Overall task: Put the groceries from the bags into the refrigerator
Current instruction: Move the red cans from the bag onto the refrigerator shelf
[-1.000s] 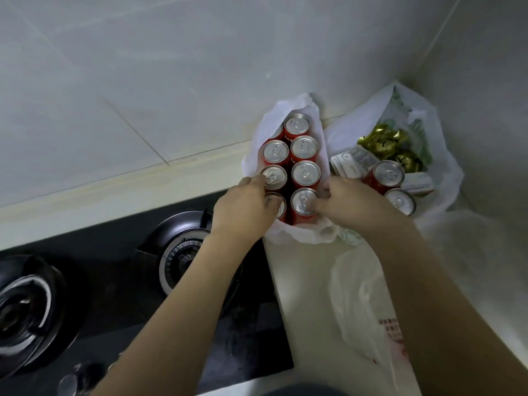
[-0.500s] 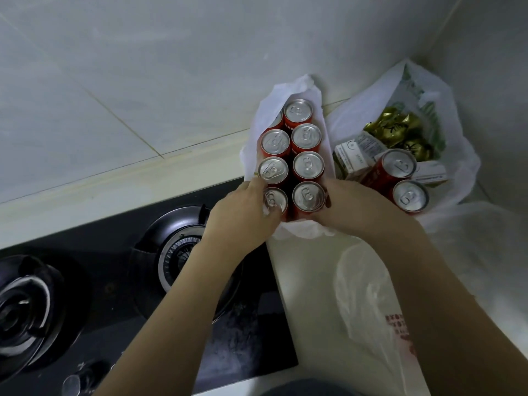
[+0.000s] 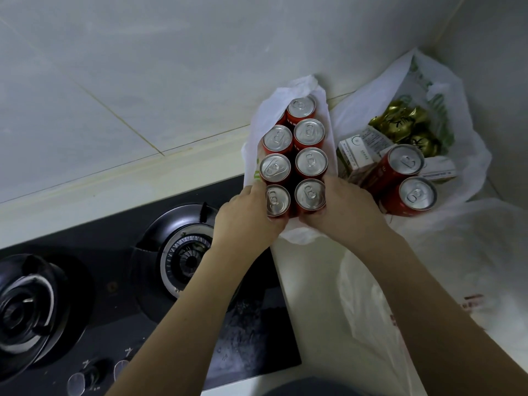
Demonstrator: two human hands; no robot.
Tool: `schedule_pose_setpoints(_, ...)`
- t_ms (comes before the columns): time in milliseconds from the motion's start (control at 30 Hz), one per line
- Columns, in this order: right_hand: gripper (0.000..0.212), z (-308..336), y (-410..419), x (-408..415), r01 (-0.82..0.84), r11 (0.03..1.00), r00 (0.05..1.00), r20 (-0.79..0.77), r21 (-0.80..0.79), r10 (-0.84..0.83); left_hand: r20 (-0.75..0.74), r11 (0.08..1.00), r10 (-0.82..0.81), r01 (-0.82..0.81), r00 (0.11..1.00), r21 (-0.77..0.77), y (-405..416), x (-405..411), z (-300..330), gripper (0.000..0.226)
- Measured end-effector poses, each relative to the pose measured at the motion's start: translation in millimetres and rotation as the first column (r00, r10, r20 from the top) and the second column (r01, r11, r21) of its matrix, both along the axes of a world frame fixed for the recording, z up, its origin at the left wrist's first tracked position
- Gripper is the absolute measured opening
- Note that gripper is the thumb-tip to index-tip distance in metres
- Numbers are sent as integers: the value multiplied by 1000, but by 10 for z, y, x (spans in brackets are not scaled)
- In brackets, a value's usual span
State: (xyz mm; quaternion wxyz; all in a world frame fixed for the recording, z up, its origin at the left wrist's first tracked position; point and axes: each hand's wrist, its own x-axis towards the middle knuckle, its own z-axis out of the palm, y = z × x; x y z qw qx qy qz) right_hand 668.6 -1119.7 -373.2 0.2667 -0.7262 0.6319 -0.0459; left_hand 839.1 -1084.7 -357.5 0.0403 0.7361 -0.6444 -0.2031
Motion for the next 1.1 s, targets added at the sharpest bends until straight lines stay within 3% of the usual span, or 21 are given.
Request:
schedule_pose_setpoints(200, 54, -86, 32, -37, 24, 979, 999, -36, -201, -32, -1, 1000, -16, 16, 1000, -25, -27, 60, -14, 46)
schedule_pose_setpoints(367, 47, -48, 69, -82, 34, 966, 999, 16, -257, -31, 6, 997, -39, 39, 999, -68, 12, 129, 27, 44)
schedule_pose_setpoints(533, 46, 225, 119, -133, 58, 937, 998, 55, -345, -42, -185, 990, 40, -63, 982, -123, 122, 144, 379, 46)
schedule_pose_setpoints(633, 41, 520, 212, -197, 94, 940, 970, 244, -327, -12, -339, 978, 100, -156, 935, -142, 223, 146, 643, 49)
schedule_pose_setpoints(833, 48, 1146, 457, -219, 267, 928, 804, 591, -259, -66, -608, 894, 36, -298, 793, -336, 489, 133, 1165, 43)
schedule_pose_setpoints(967, 51, 1586, 586, -147, 358, 915, 570, 820, -183, -59, -780, 776, -55, -466, 623, -426, 697, 59, 1578, 37)
schedule_pose_setpoints(1100, 36, 1993, 729, 8, 374, 919, 358, 933, -122, -22, -855, 690, -178, -558, 486, -461, 882, 18, 1930, 30)
